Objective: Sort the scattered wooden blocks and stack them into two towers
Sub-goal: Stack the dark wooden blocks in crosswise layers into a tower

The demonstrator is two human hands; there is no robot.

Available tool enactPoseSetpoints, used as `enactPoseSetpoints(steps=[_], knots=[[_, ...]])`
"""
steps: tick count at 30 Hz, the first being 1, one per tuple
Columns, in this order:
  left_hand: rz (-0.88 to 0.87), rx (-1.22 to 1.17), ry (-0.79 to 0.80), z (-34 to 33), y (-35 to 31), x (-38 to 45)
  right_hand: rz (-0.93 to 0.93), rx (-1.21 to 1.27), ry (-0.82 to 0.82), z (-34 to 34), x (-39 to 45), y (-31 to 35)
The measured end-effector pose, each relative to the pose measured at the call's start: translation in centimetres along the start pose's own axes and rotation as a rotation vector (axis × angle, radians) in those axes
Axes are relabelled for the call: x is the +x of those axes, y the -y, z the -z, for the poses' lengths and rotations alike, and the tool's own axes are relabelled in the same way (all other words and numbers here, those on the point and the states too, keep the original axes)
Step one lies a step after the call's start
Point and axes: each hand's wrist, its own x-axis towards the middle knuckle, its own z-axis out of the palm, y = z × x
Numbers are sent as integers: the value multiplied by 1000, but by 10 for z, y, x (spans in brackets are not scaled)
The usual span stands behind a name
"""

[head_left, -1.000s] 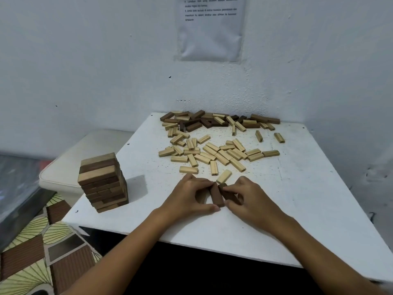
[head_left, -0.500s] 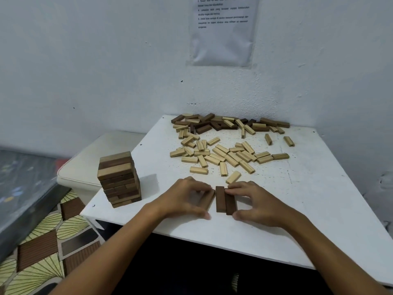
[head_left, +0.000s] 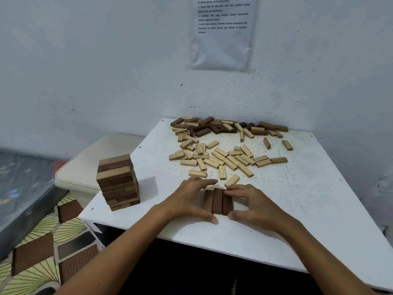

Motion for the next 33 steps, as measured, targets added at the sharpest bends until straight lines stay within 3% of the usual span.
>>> enactPoseSetpoints(steps=[8,33], knots=[[-82,-57,-56,-6,-2,1,11,10,0,1,-4,4],[-27,-51,-50,-2,2,-11,-16,81,38,-5,-1,2]])
